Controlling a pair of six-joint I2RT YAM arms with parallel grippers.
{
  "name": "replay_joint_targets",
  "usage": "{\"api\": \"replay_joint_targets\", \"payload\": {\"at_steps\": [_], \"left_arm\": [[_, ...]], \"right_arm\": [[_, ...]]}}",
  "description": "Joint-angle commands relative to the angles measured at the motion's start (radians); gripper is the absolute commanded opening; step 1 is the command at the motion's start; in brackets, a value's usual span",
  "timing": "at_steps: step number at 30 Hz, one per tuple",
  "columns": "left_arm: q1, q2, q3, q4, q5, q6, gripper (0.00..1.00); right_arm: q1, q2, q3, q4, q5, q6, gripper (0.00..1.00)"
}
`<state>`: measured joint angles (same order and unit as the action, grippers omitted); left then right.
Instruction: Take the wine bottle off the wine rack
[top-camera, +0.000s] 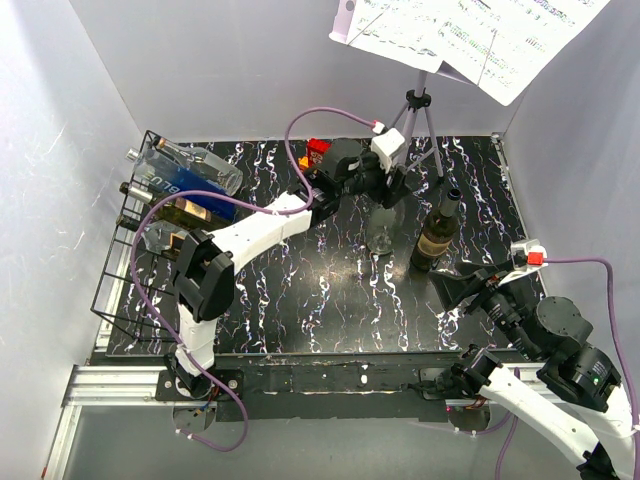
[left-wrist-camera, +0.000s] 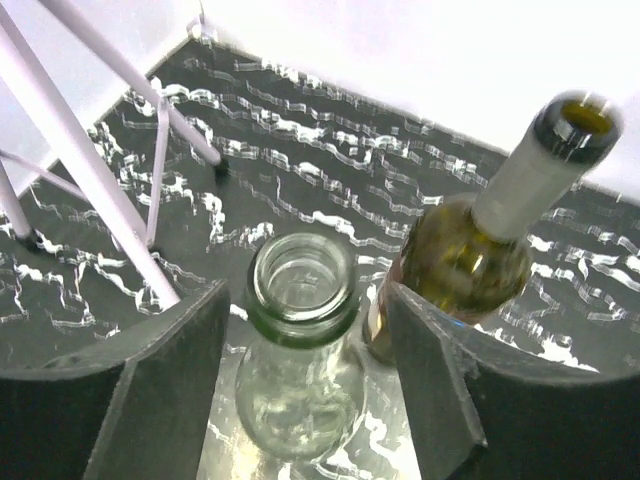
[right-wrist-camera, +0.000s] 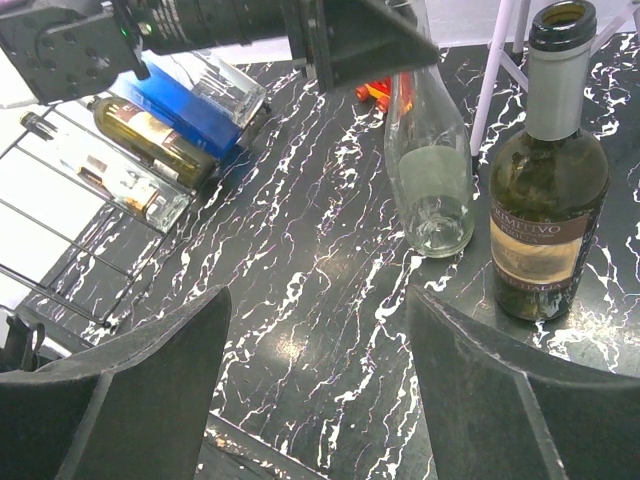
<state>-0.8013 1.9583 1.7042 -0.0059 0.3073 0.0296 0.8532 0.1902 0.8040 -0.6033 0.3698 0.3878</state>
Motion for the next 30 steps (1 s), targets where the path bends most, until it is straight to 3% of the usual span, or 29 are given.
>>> {"api": "replay_joint_targets", "payload": {"at_steps": [1,5,8,21,30], "left_arm": [[-0.009,-0.056,0.072,0.075,-0.010,0.003,0.66],[-0.009,-0.071,0.069,0.067,-0.036,-0.020,0.81],[-0.009,-0.104,0.043,0.079,-0.071,-0.057,0.98],[-0.010,-0.476,-0.308,0.225,-0.447,-0.010,0.98],[0.008,-0.749,-0.509,0.113,-0.755,-0.022,0.98]], "right_arm": [[0.003,-0.008,0.021,0.031,0.023,-0.010,0.78],[0.003,-0.003,0.021,0.031,0.017,-0.009,0.78],[0.003,-0.002,0.023,0.028,0.015,-0.006,0.78],[0.003,0.009,0.024,0.010,-0.002,0.008,0.78],[0.003,0.022,0.017,0.011,-0.019,0.031,0.78]]}}
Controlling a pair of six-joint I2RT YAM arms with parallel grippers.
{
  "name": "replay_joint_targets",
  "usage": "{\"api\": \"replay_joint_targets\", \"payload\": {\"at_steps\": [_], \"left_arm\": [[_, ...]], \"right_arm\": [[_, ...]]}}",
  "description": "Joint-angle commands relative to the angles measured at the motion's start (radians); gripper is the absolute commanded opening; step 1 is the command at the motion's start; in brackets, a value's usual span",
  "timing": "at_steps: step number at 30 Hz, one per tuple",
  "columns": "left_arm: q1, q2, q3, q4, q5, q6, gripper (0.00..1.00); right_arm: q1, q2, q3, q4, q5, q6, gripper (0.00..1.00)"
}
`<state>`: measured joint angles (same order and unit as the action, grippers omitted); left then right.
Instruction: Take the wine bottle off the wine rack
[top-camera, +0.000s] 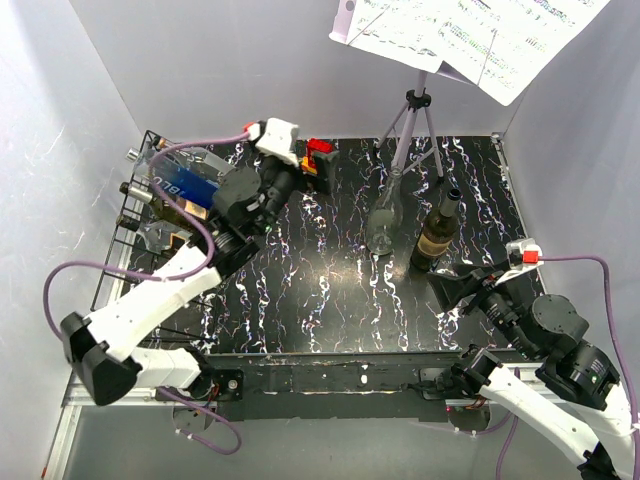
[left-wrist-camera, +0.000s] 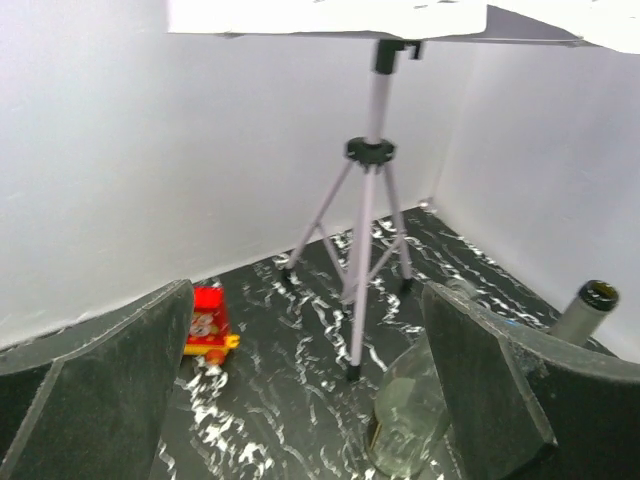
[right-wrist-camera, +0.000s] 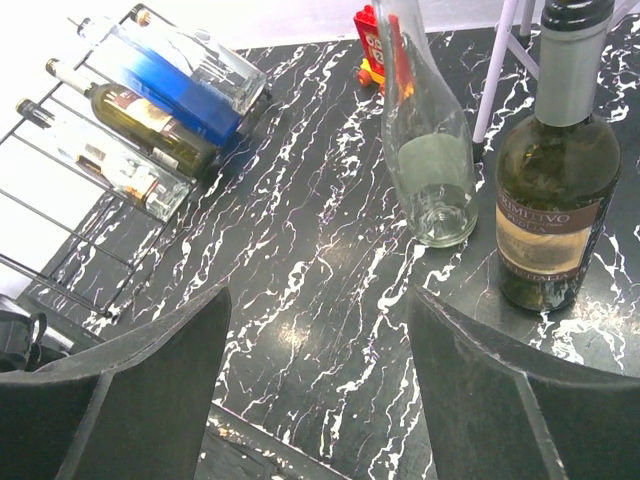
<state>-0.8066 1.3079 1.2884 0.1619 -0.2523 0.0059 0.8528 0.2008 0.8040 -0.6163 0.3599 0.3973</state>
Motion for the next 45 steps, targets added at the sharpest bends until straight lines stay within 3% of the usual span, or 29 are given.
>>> {"api": "replay_joint_targets", "payload": {"at_steps": [1,6,9,13,21,31,45], "left_arm": [[0.017,-0.139,-0.124,-0.062,-0.231,-0.026,0.98],[0.096,-0.343,-0.296,-0.148,-0.361,-0.154,0.96],[0.229,-0.416,-0.337,-0.354,-0.427,-0.349,0.88],[0.420,-0.423,-0.308,-0.655,-0.504,-0.547,0.80],[0.662,-0.348,-0.224,-0.890,-0.537,-0.757,0.68],[0.840,-0.190,-0.164,-0.924,-0.487,-0.839,0.61],[0.906,-0.006,-0.146,-0.829,-0.476,-0.807,0.52]], "right_arm": [[0.003,0.006,0.008,0.026,-0.012,0.028,0.78],[0.003,-0.004,-0.022,0.029,-0.015,0.052,0.78],[0.003,-0.009,-0.020,0.026,-0.010,0.052,0.78],[0.003,-0.012,-0.020,0.029,-0.006,0.055,0.78],[0.003,-0.017,-0.028,0.030,-0.026,0.071,0.78],[0.003,-0.046,-0.012,0.003,0.001,0.061,0.78],[0.003,-0.061,-0.012,-0.008,0.016,0.051,0.78]]}}
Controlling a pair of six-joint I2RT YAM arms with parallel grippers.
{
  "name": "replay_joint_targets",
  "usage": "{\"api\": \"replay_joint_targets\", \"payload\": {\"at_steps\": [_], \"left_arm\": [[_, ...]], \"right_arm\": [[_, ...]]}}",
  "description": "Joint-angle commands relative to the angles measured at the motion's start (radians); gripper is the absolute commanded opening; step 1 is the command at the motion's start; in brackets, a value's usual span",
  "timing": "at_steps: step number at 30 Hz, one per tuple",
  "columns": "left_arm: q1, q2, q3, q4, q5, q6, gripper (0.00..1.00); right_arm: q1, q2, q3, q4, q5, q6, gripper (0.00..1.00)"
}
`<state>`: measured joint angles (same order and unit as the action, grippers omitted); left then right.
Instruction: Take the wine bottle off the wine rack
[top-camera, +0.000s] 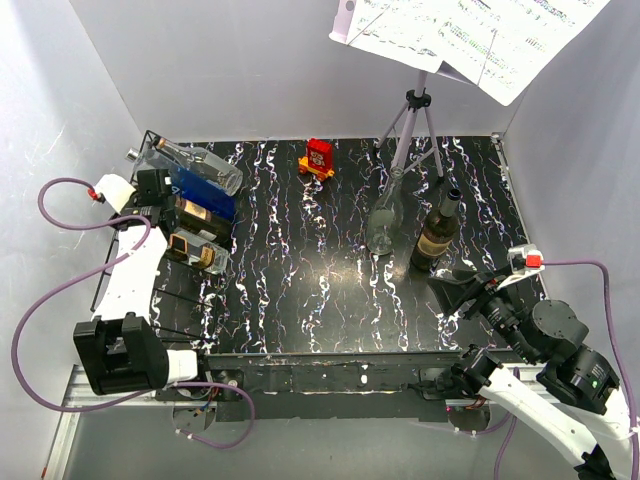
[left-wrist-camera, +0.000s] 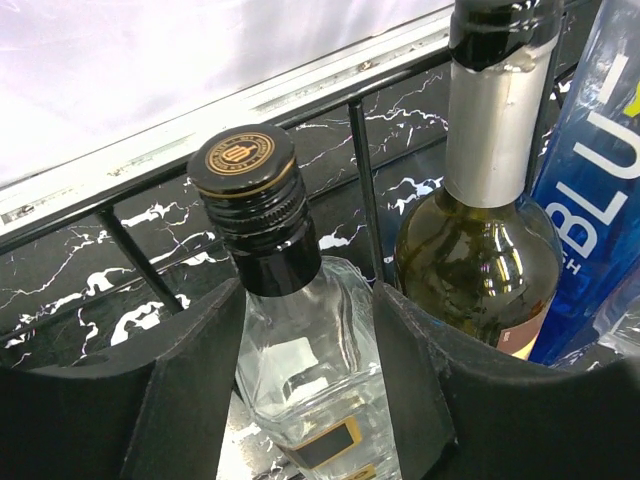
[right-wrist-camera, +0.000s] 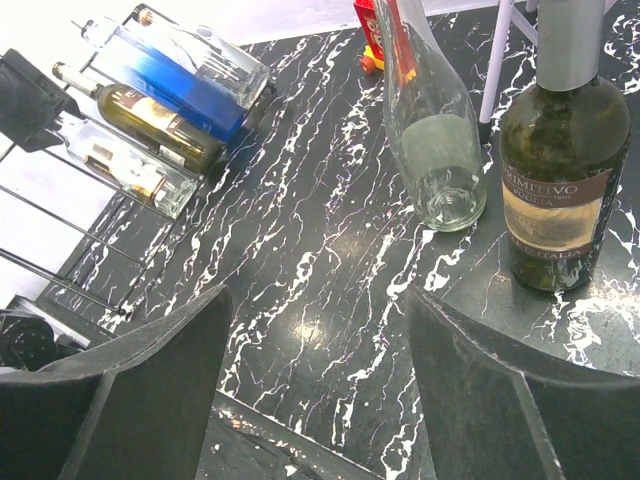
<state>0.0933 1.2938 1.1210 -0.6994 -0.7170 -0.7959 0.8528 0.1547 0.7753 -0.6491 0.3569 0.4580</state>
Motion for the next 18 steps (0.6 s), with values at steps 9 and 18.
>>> {"api": "replay_joint_targets", "payload": {"at_steps": [9,18], "left_arm": [[0.005,0.024,-0.020,0.067,-0.067,0.004,0.48],[0.006,0.058,-0.030,0.075,-0.088,-0.014,0.43]], "right_arm": [[0.003,-0.023,0.009,0.026,0.033,-0.018,0.78],[0.003,-0.029,0.009,0.022,0.034,-0.021,0.78]]}}
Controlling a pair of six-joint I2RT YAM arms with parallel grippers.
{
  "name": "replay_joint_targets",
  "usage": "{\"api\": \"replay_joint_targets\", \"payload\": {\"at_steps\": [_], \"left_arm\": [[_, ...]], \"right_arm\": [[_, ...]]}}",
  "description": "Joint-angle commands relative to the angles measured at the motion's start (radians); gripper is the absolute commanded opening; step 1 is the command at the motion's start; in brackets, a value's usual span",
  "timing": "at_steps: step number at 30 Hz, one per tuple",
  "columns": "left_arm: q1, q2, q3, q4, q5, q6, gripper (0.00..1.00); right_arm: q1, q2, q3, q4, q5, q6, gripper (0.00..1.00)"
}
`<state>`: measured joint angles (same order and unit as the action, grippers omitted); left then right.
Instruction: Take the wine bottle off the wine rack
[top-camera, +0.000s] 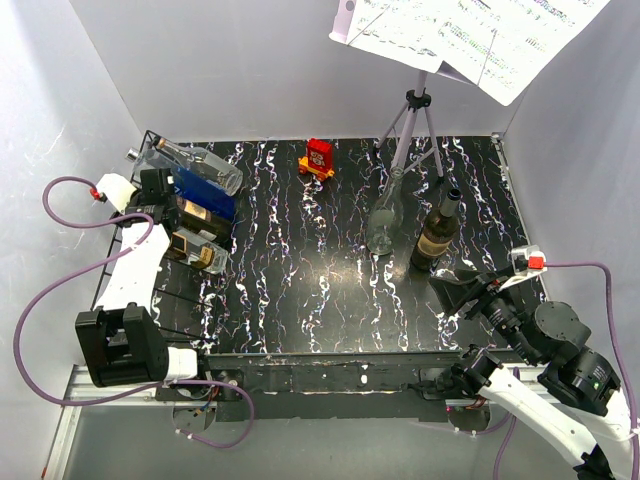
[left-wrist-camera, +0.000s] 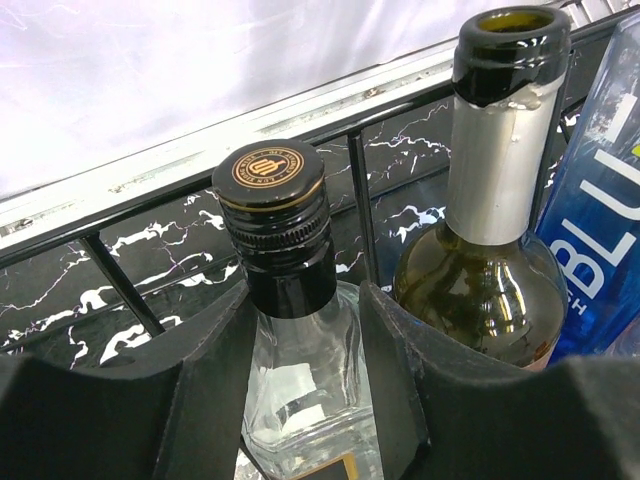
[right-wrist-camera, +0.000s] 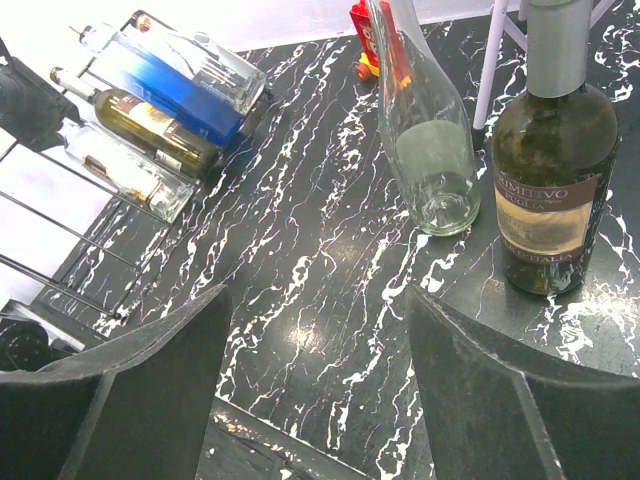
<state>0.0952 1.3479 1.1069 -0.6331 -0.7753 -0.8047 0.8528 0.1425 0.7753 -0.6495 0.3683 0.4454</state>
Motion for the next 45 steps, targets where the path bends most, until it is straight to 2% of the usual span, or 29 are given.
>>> {"api": "replay_joint_targets", "payload": {"at_steps": [1,6,8,10,11,25,31,38,45], "left_arm": [[0.005,0.007,-0.013,0.010,-0.032,-0.004,0.42],[0.006,0.020,-0.019,0.010,-0.027,-0.008,0.36],[0.006,0.019,-0.022,0.010,-0.027,-0.011,0.22],[0.006,0.013,-0.022,0.010,-0.027,-0.010,0.03],[0.006,0.008,-0.022,0.009,-0.030,-0.008,0.00],[0.003,-0.134,0.005,0.022,0.011,0.044,0.00],[-0.031,-0.236,0.004,0.047,0.047,0.145,0.00],[-0.150,-0.360,-0.042,0.113,0.053,0.300,0.00],[-0.201,-0.440,-0.074,0.170,0.160,0.427,0.00]], "right_arm": [[0.003,-0.020,0.007,0.021,0.026,-0.008,0.78],[0.003,-0.030,0.005,0.022,0.031,-0.008,0.78],[0.003,-0.029,0.005,0.022,0.034,-0.010,0.78],[0.003,-0.029,0.004,0.022,0.034,-0.011,0.78],[0.005,-0.029,0.005,0.022,0.031,-0.010,0.78],[0.005,-0.023,-0.001,0.031,0.037,-0.014,0.78],[0.003,-0.009,-0.004,0.045,0.035,-0.016,0.78],[0.003,0.009,-0.005,0.067,0.012,-0.005,0.78],[0.003,0.019,0.002,0.067,-0.005,0.004,0.78]]}}
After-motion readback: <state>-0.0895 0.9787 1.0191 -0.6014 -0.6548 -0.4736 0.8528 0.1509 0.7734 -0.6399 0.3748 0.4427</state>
